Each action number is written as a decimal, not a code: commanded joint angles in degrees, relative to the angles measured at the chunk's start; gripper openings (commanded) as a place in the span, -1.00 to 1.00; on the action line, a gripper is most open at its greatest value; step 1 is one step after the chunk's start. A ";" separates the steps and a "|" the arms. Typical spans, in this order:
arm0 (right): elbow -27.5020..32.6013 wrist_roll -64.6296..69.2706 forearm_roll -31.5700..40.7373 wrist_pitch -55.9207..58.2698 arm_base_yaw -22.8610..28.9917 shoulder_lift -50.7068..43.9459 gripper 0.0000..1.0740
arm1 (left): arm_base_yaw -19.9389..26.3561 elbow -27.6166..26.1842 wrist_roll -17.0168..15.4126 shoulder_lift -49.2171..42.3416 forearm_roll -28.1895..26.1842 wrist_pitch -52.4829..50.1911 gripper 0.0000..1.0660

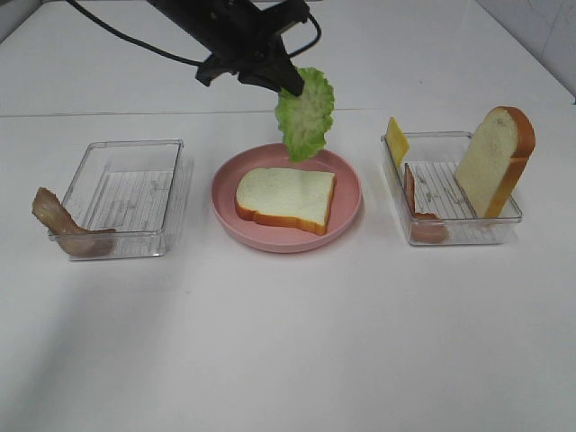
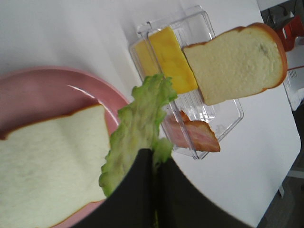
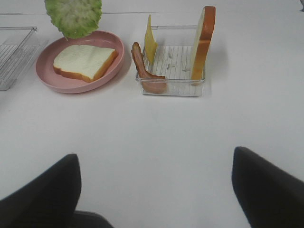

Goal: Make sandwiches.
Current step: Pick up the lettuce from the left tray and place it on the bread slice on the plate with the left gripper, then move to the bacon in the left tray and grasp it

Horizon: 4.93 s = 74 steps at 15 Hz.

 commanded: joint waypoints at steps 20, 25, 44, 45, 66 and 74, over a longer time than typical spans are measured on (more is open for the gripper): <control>0.29 -0.52 0.11 -0.52 0.00 -0.63 0.50 | -4.70 -0.23 -6.13 5.84 26.30 0.74 0.09; 0.29 -0.52 0.11 -0.52 0.00 -0.63 0.50 | -4.70 -0.46 -8.31 3.27 33.00 2.69 0.30; 0.29 -0.52 0.11 -0.52 0.00 -0.57 0.50 | 7.28 32.26 -14.09 -30.37 43.14 10.66 0.26; 0.29 -0.52 0.11 -0.52 0.00 -0.57 0.50 | 8.02 35.58 -14.09 -32.03 43.37 10.66 0.26; 0.29 -0.52 0.11 -0.52 0.00 -0.57 0.50 | 15.81 54.89 -15.01 -25.32 39.94 -13.75 0.26; 0.29 -0.52 0.11 -0.52 0.00 -0.57 0.50 | 15.81 54.37 -14.95 -25.04 37.93 -14.04 -0.16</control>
